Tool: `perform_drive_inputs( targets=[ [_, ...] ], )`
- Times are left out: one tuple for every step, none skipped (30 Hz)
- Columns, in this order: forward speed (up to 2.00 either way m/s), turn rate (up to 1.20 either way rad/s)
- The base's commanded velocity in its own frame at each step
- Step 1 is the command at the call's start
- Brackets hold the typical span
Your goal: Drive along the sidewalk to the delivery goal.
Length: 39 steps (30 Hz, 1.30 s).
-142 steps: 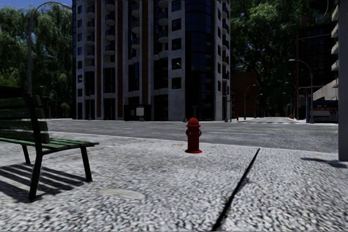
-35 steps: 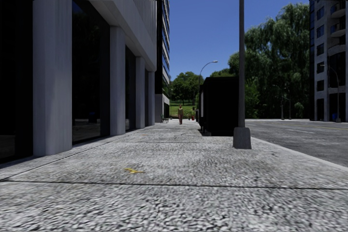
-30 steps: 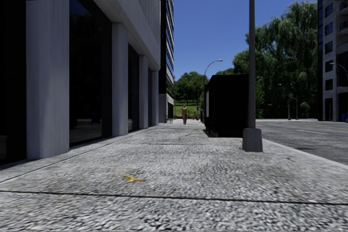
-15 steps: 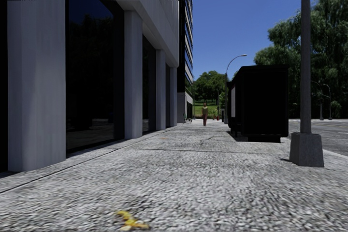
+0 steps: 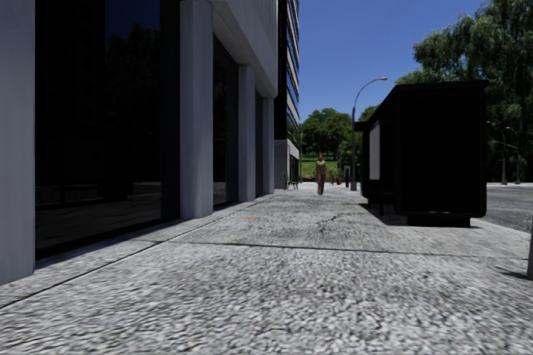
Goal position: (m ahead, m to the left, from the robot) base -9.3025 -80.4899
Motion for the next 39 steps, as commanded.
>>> perform_drive_inputs(
  targets=[
    [2.00, 0.00],
    [2.00, 0.00],
    [2.00, 0.00],
    [2.00, 0.00],
    [2.00, 0.00],
    [2.00, 0.00],
    [2.00, 0.00],
    [2.00, 0.00],
    [2.00, 0.00],
    [2.00, 0.00],
    [2.00, 0.00],
    [2.00, 0.00],
    [2.00, 0.00],
    [2.00, 0.00],
    [2.00, 0.00],
    [2.00, 0.00],
    [2.00, 0.00],
    [2.00, 0.00],
    [2.00, 0.00],
    [2.00, 0.00],
    [2.00, 0.00],
    [2.00, 0.00],
    [2.00, 0.00],
    [2.00, 0.00],
    [2.00, 0.00],
    [2.00, 0.00],
    [2.00, 0.00],
    [2.00, 0.00],
    [2.00, 0.00],
    [2.00, 0.00],
    [2.00, 0.00],
    [2.00, 0.00],
    [2.00, 0.00],
    [2.00, 0.00],
    [2.00, 0.00],
    [2.00, 0.00],
    [2.00, 0.00],
    [2.00, 0.00],
    [2.00, 0.00]
  ],
)
